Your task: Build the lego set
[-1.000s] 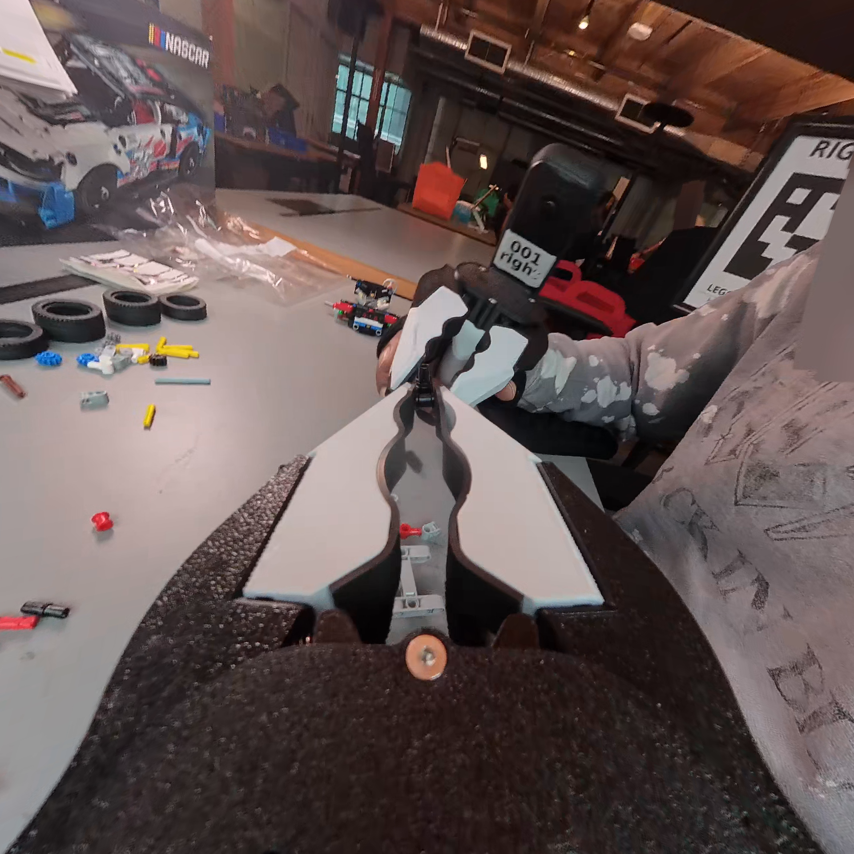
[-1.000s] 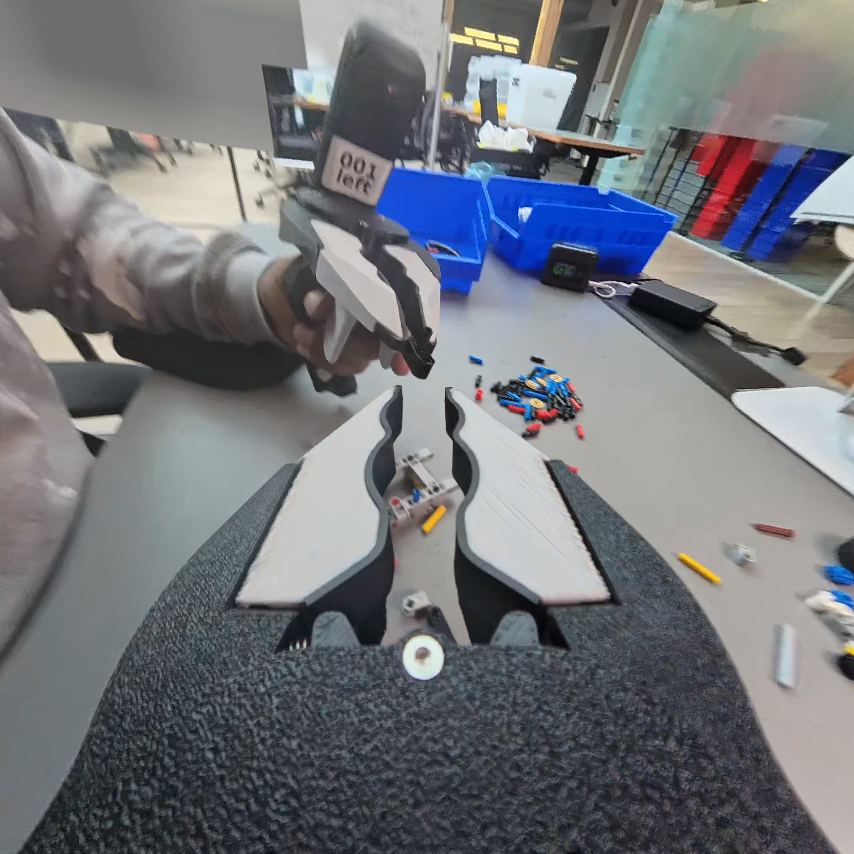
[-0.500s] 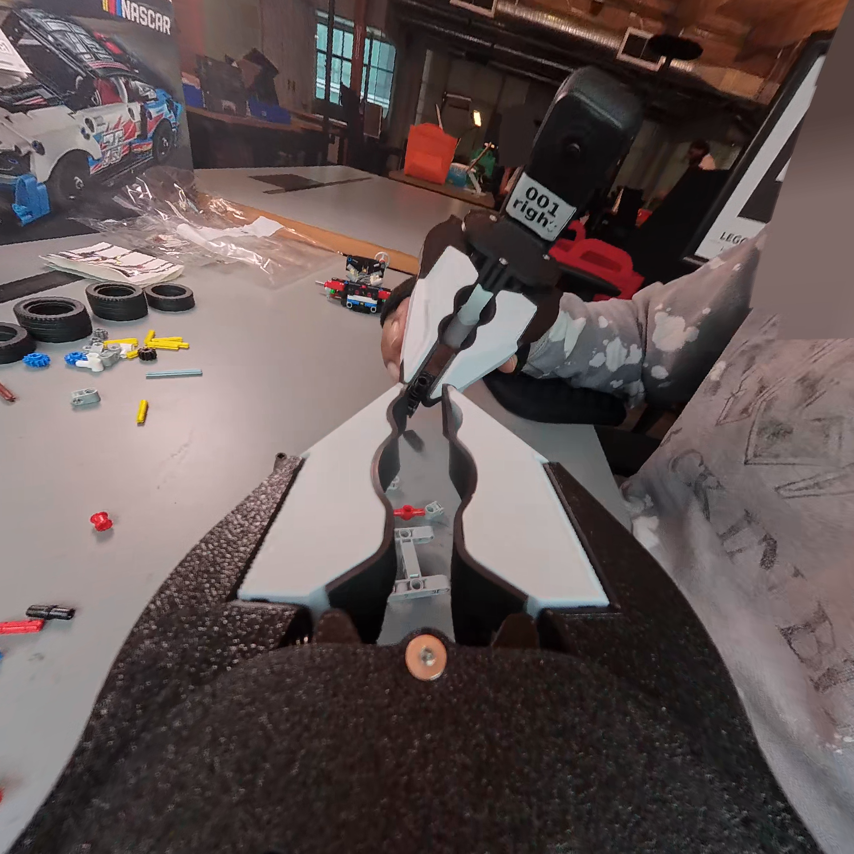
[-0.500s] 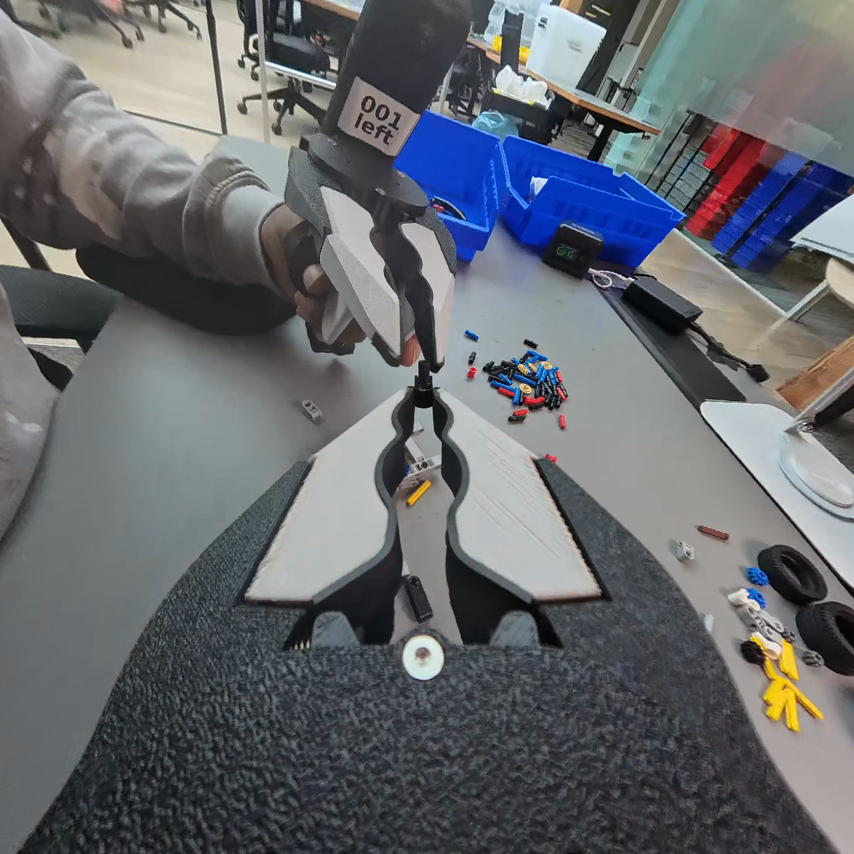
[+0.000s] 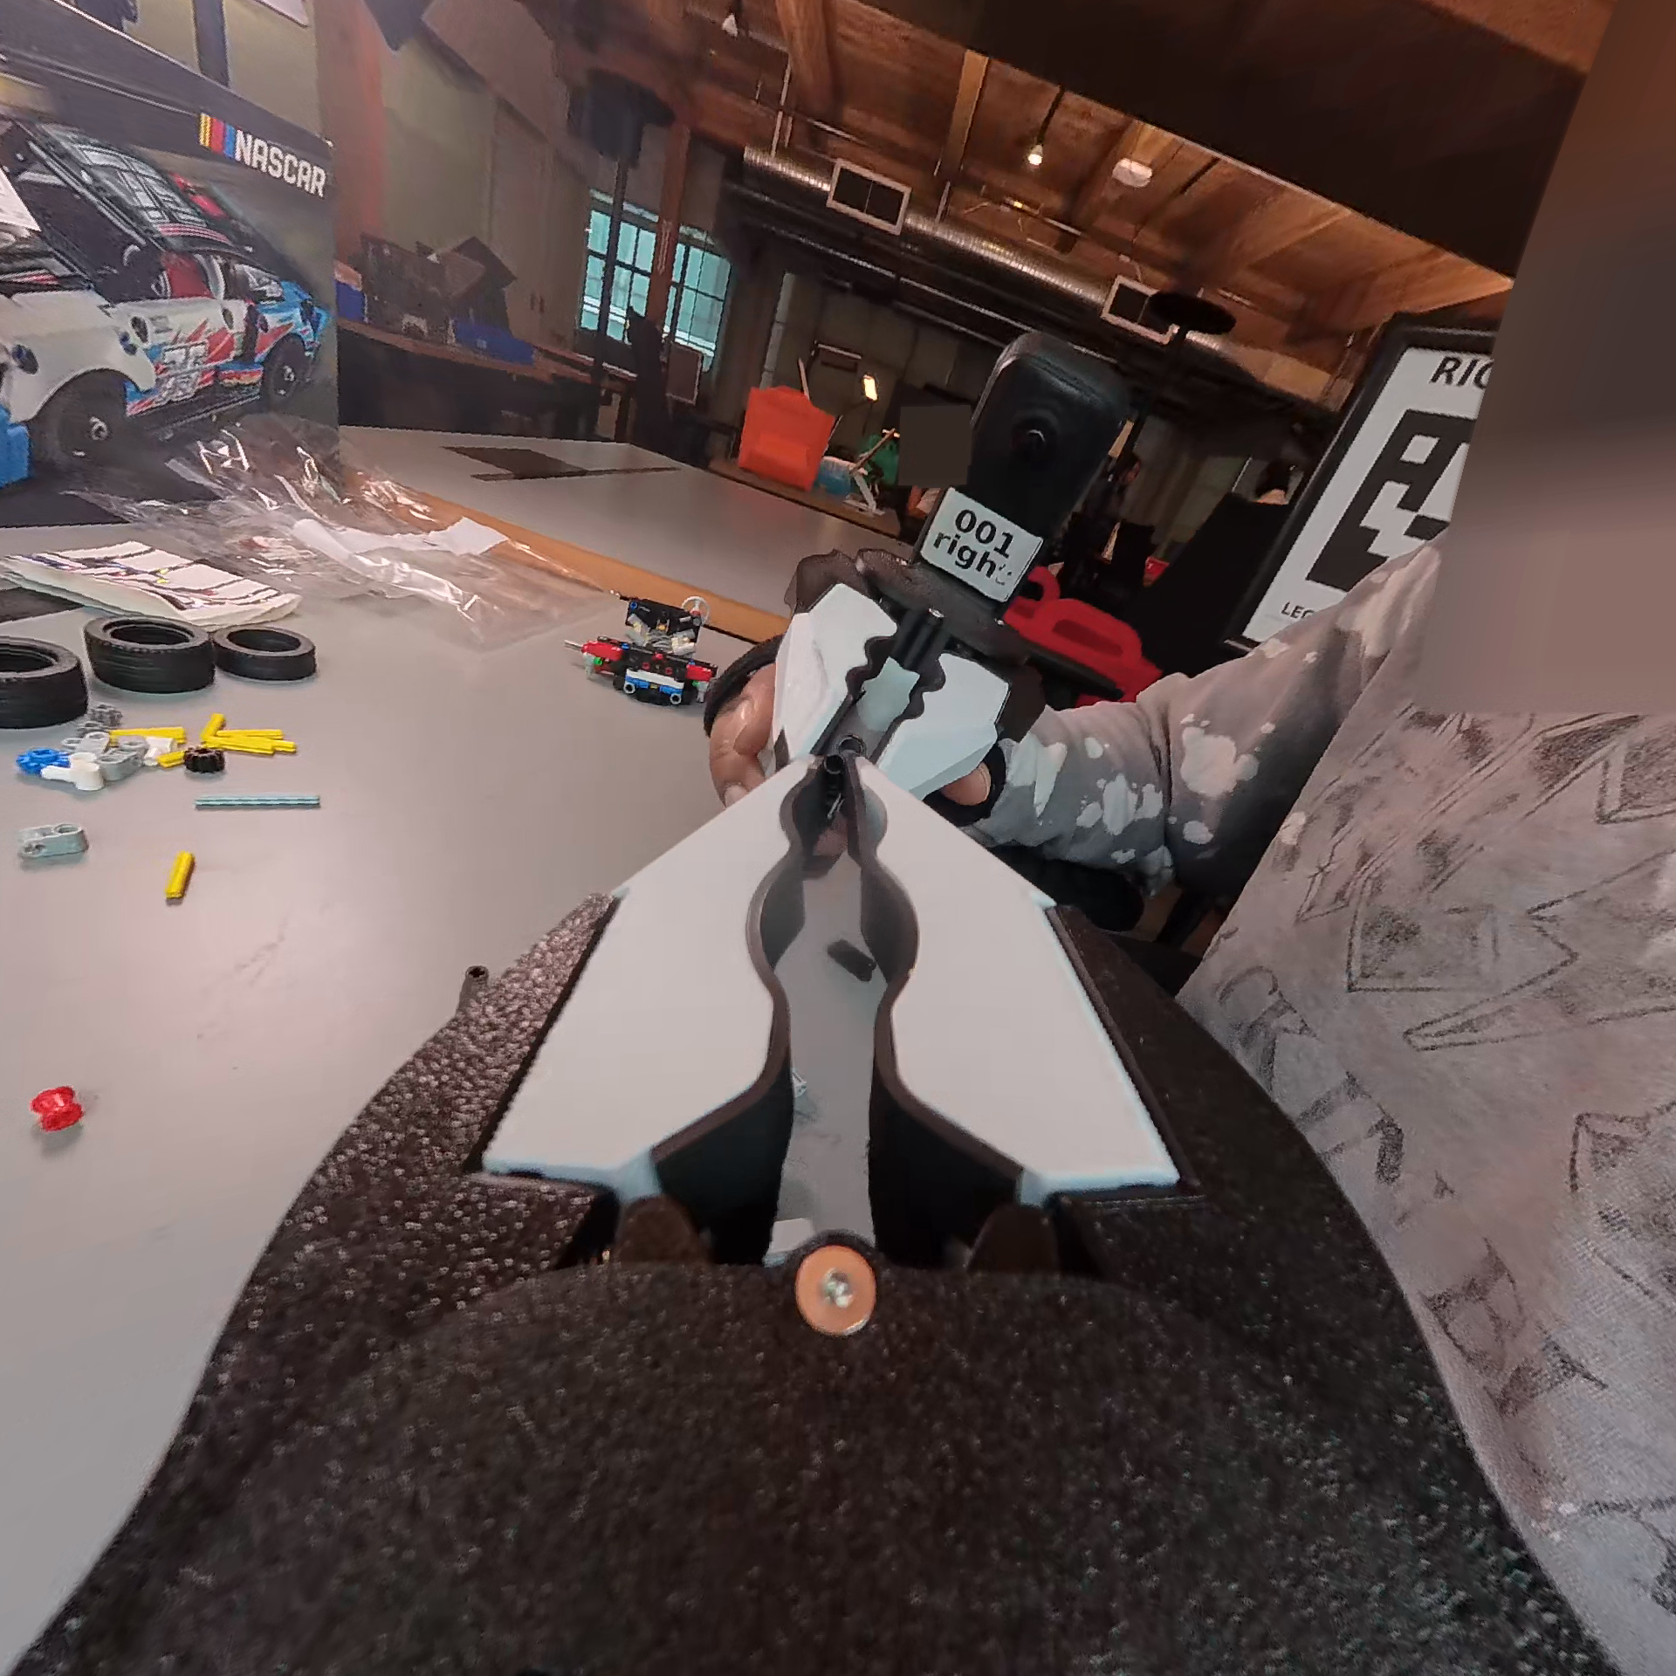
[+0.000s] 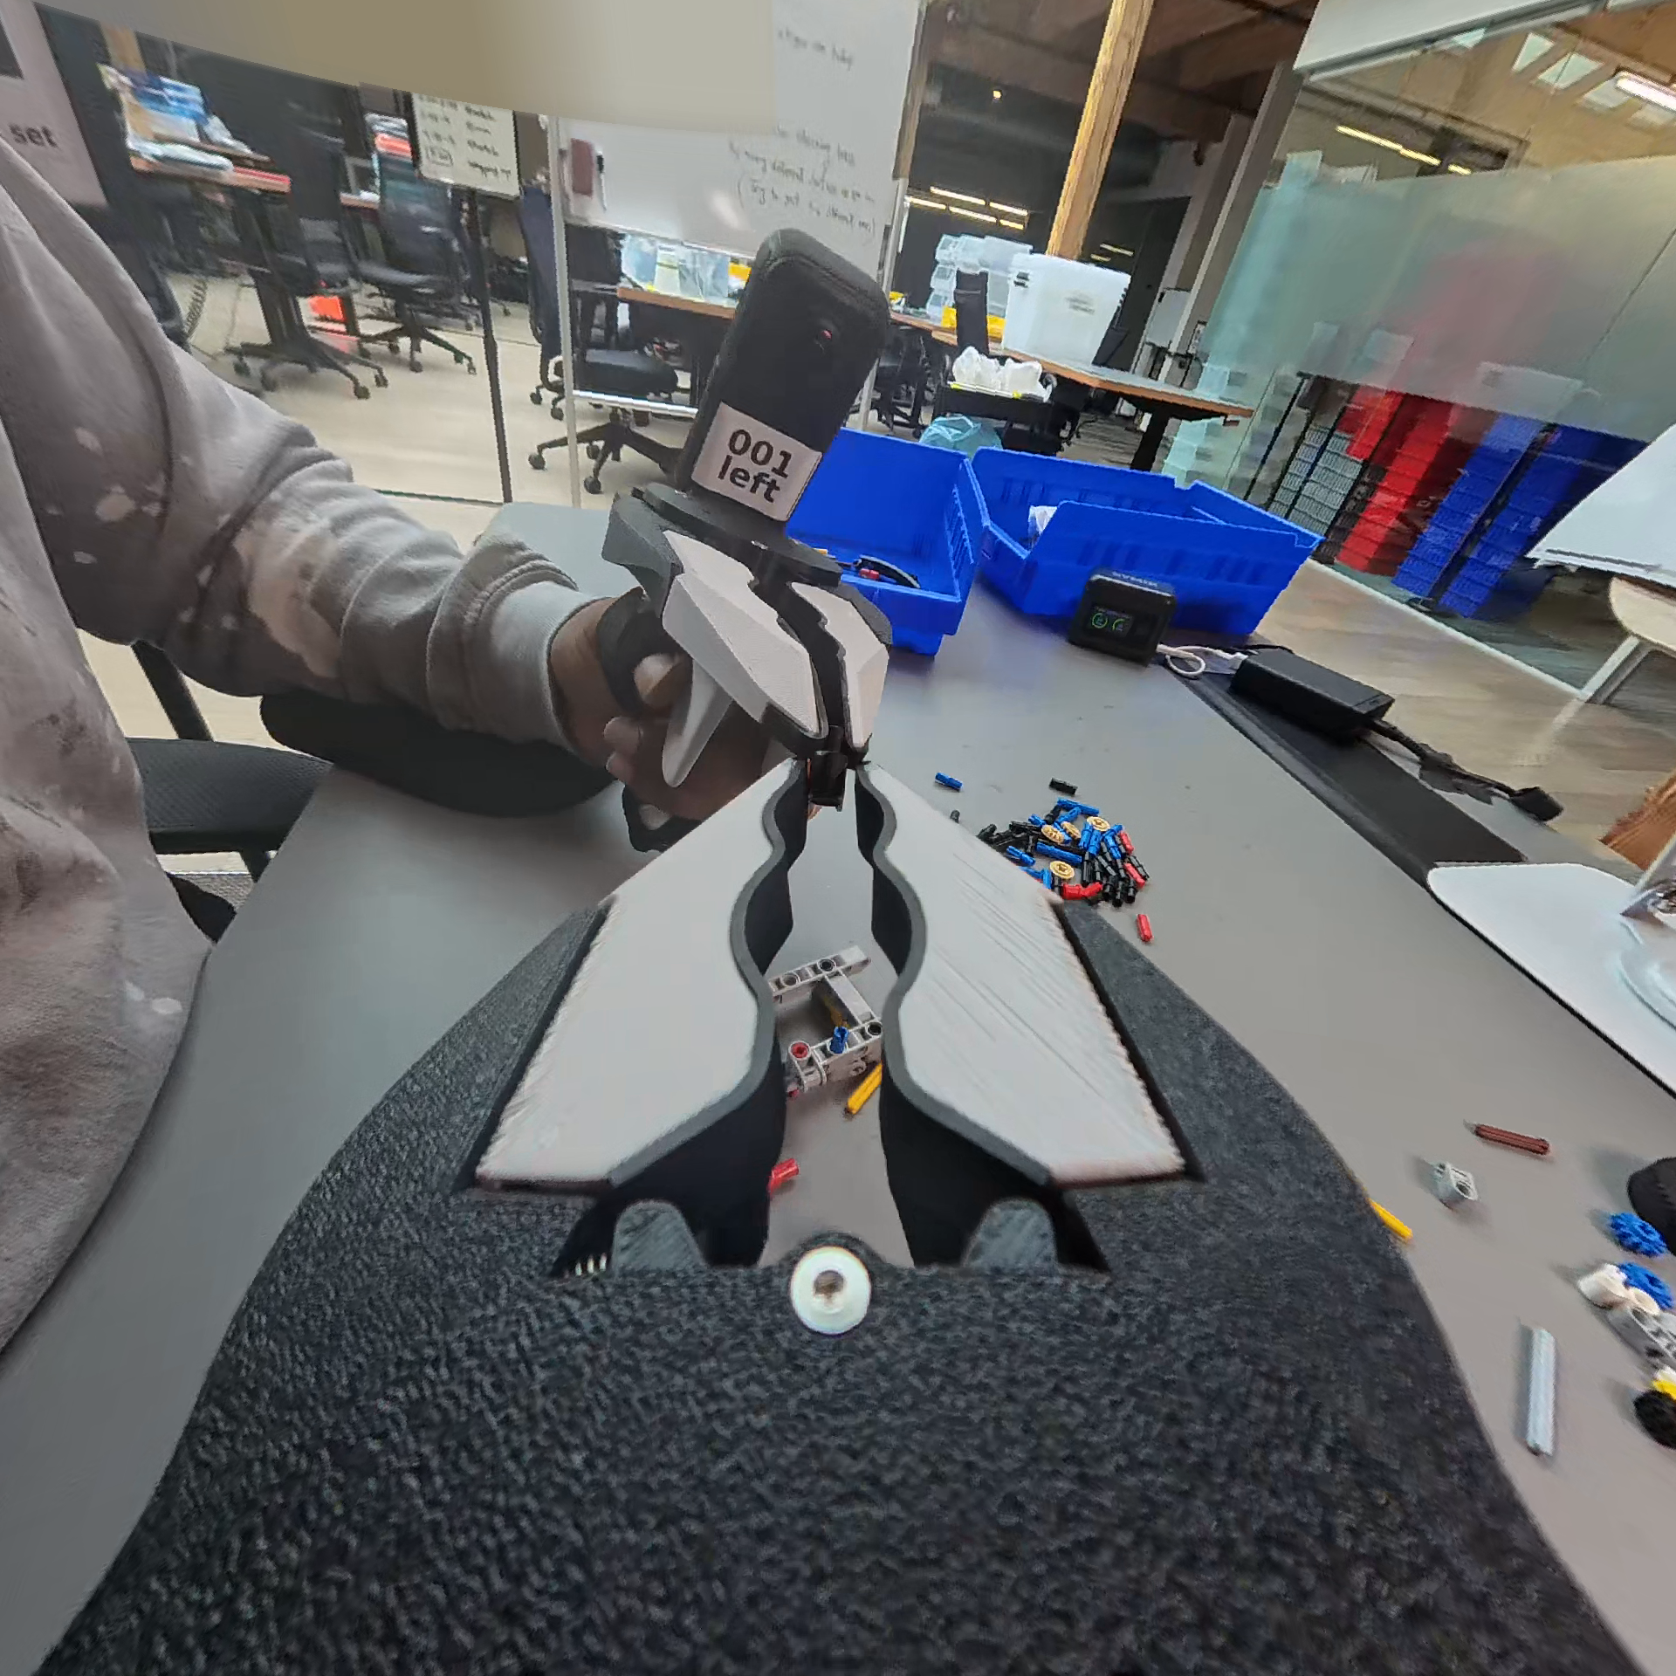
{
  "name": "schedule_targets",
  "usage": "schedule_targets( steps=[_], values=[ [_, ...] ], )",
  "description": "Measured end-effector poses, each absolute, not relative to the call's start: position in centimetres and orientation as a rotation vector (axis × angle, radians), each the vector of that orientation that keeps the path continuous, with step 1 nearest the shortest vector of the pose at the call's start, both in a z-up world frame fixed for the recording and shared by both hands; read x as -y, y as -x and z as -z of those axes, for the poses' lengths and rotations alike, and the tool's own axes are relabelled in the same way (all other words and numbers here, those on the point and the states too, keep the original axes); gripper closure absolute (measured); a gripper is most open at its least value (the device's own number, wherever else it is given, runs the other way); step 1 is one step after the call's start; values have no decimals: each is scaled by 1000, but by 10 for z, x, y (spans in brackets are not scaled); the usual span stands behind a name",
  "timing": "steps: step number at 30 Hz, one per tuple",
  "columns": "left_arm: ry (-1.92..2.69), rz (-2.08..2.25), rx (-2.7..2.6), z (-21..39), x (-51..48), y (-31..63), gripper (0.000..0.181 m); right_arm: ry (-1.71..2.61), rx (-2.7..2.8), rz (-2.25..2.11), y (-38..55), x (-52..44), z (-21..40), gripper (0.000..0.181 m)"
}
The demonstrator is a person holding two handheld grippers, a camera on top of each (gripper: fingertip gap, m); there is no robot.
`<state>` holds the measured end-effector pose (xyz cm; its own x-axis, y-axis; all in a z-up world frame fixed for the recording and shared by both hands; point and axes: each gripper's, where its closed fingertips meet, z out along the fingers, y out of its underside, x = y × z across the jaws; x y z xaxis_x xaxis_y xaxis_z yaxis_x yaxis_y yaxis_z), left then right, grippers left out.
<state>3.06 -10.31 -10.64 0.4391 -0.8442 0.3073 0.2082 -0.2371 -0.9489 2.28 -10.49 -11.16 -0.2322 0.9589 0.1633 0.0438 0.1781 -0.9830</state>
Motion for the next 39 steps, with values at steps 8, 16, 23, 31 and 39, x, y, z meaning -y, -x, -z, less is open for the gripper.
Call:
schedule_targets(
  steps=[8,16,23,31,39],
  values=[
    [1326,1237,-370,66,98,14,180,1035,1513,-1195,-39,83,109,175],
    [1897,309,-290,160,39,125,178,1163,1541,-1070,-33,48,142,174],
    [2196,-27,-391,232,12,148,177,1179,1620,-995,-27,56,174,174],
    [1773,757,-652,151,67,10,153,1143,1457,-1337,-21,83,140,174],
    [1487,303,-895,120,83,-20,159,1420,1068,-1973,-16,85,108,175]
  ],
)
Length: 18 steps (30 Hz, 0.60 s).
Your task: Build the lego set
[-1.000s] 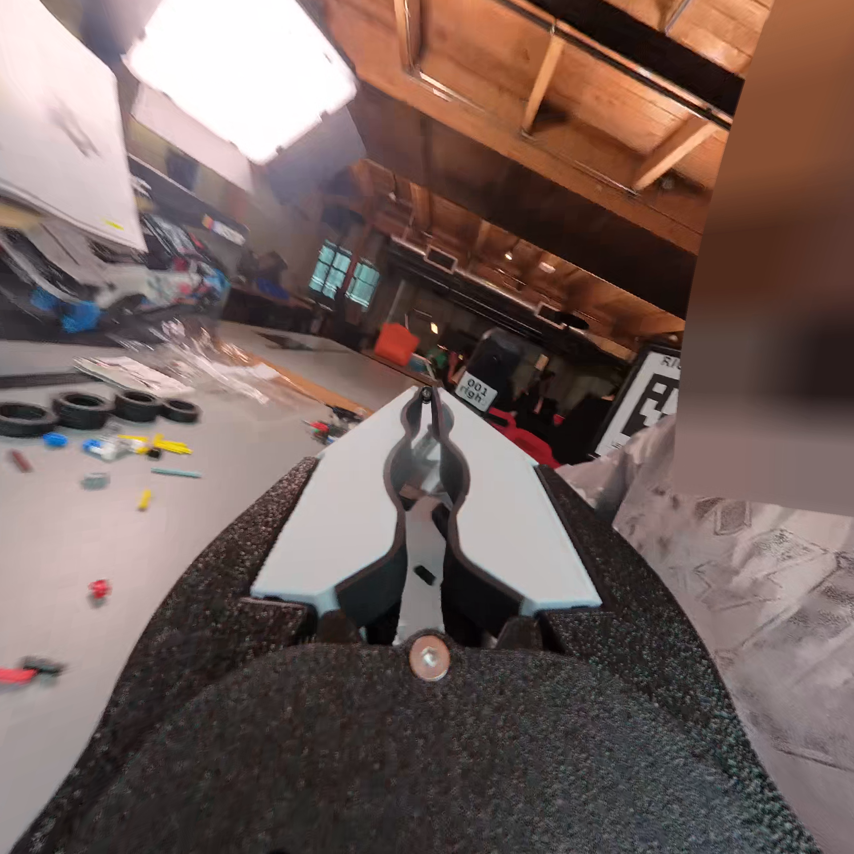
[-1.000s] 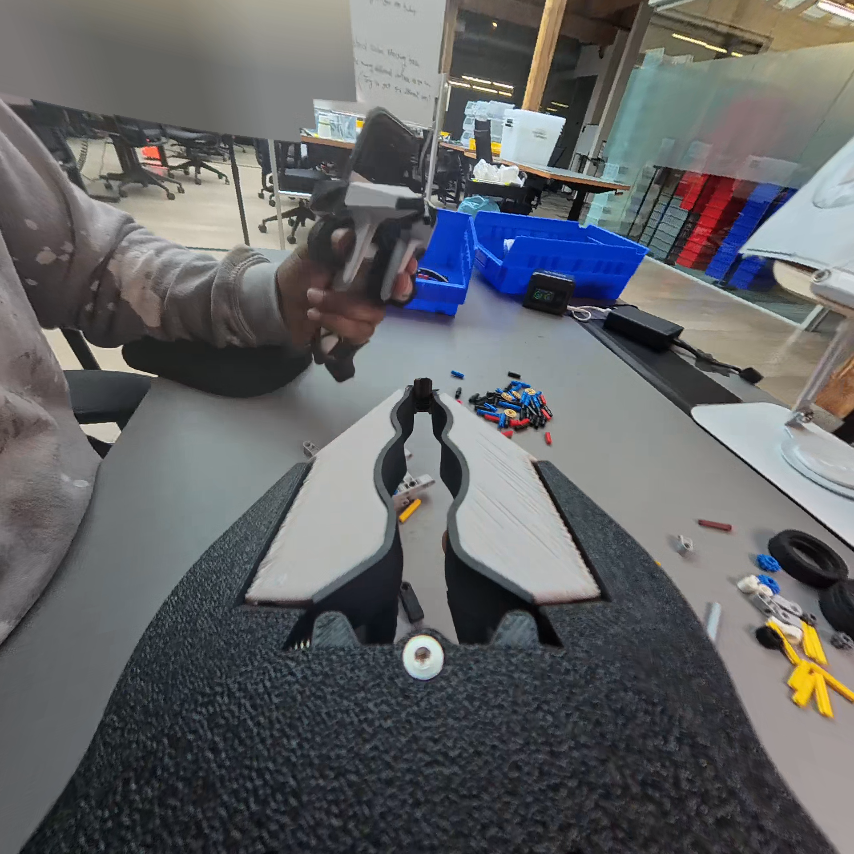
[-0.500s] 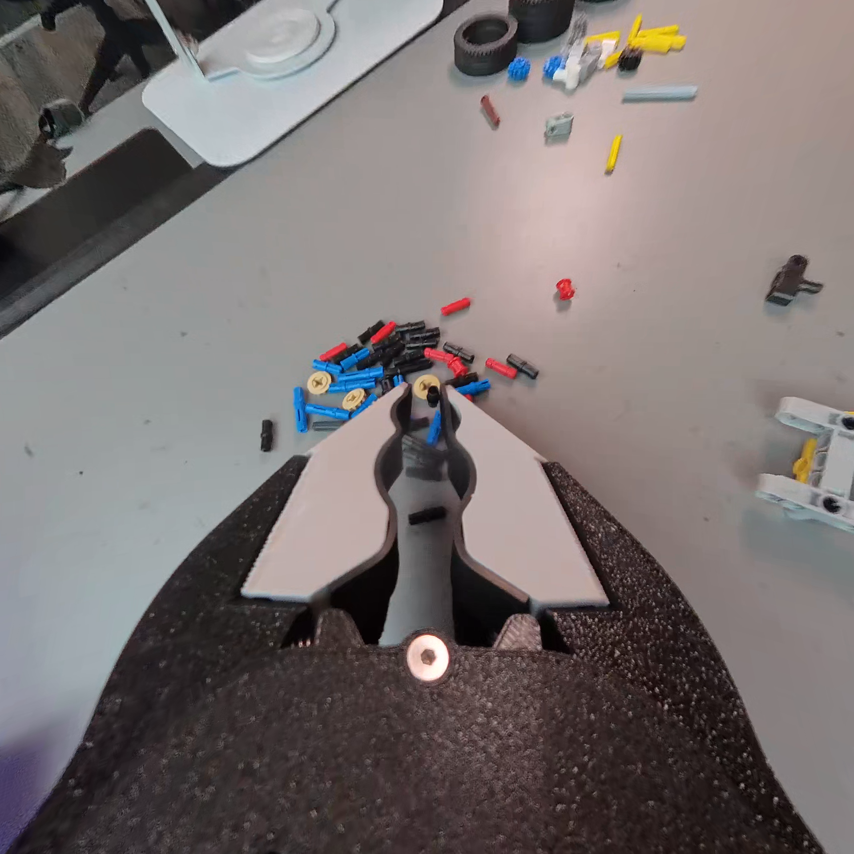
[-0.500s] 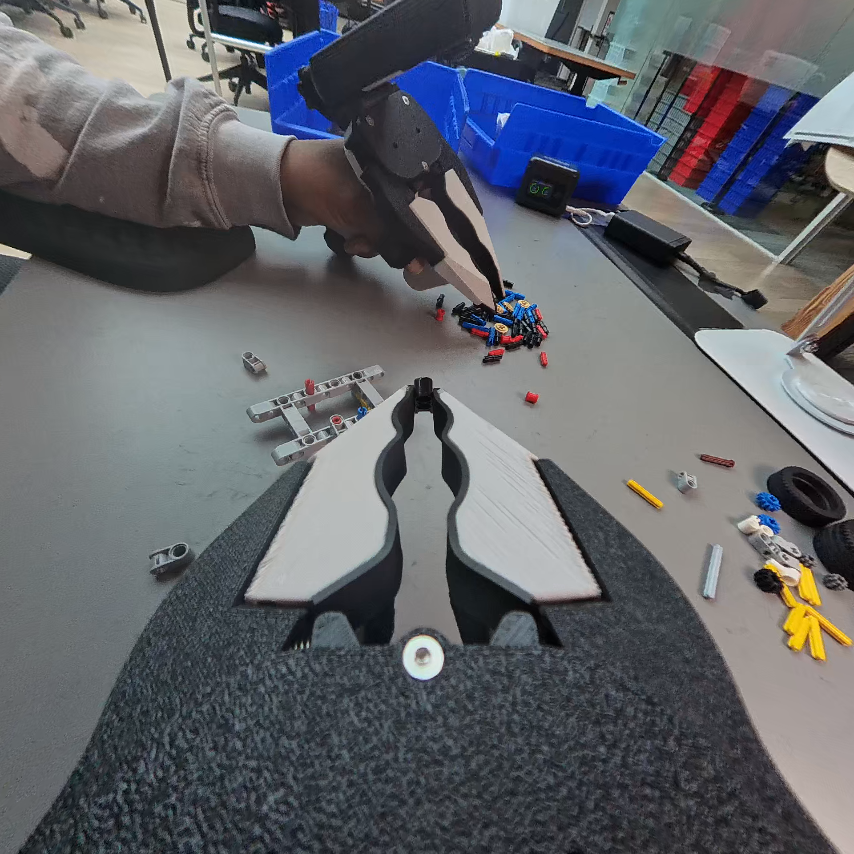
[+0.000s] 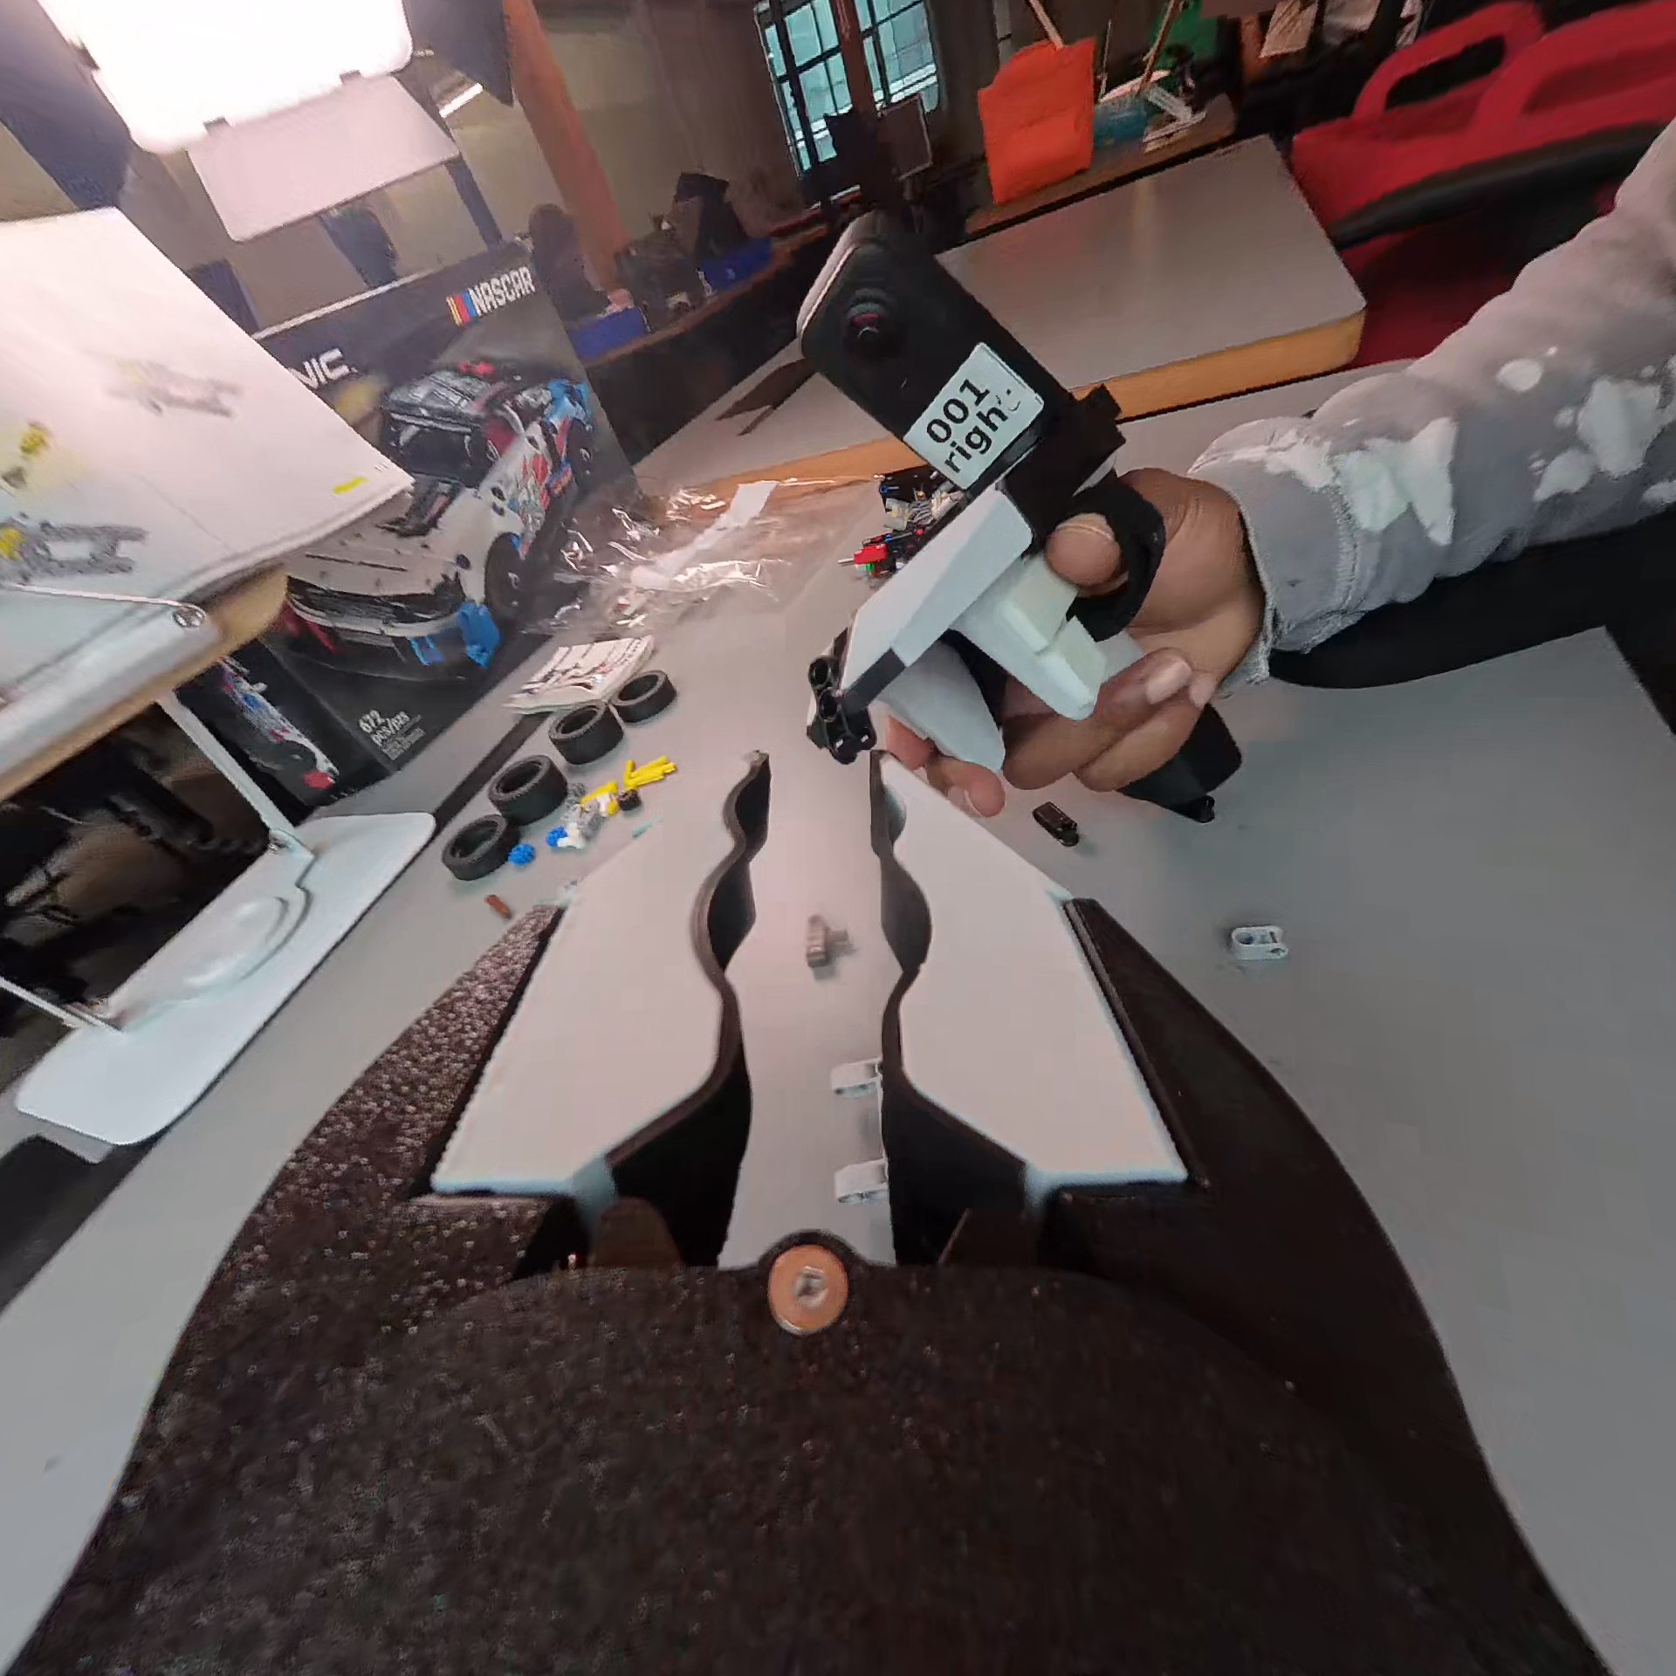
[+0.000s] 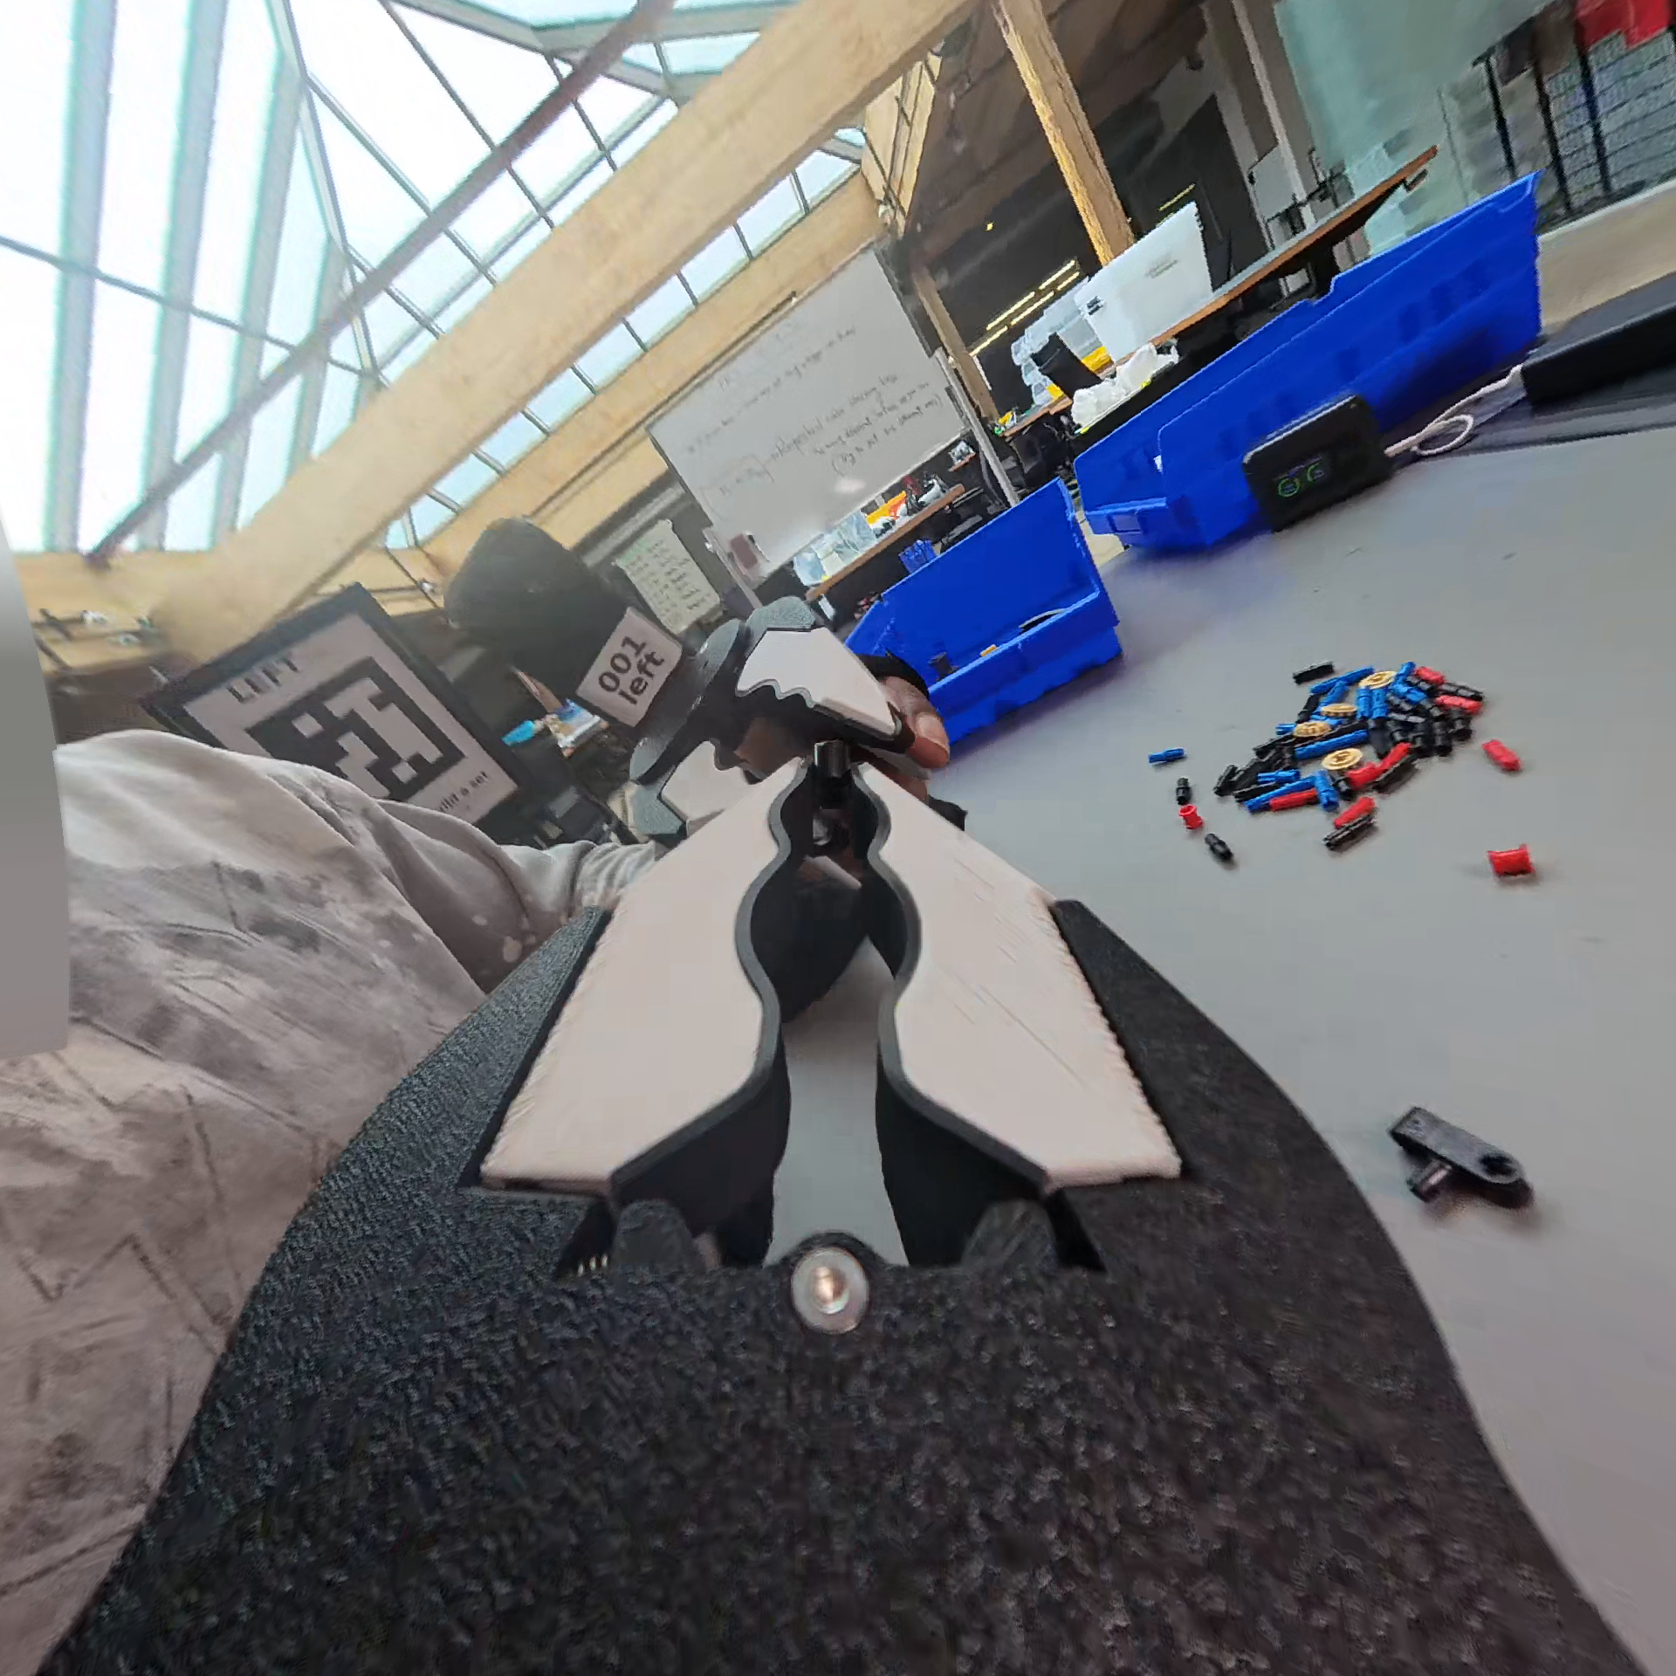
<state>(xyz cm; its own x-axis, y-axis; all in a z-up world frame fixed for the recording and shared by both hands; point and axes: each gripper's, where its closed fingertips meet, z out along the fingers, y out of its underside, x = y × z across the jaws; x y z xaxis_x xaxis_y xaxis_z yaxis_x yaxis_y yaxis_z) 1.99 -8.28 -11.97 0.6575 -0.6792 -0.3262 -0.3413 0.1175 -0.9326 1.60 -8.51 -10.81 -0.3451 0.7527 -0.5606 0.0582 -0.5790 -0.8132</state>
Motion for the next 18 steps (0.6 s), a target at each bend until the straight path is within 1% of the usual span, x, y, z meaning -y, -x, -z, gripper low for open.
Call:
schedule_targets(
  steps=[2,4,8,13,16,18],
  values=[
    [1455,236,-902,115,83,-20,162,1454,999,-2052,-15,85,105,175],
    [1435,181,-918,114,83,-21,169,1493,943,-2113,-13,83,104,174],
    [1397,29,-954,116,82,-19,173,1561,865,-2210,-12,80,107,175],
    [1438,138,-944,119,84,-18,175,1600,876,-2275,-12,81,111,174],
    [1459,169,-895,114,82,-5,175,1590,969,-2156,-16,67,113,172],
    [1513,78,-817,109,72,28,175,1586,1147,-1826,-23,43,130,169]
  ],
)
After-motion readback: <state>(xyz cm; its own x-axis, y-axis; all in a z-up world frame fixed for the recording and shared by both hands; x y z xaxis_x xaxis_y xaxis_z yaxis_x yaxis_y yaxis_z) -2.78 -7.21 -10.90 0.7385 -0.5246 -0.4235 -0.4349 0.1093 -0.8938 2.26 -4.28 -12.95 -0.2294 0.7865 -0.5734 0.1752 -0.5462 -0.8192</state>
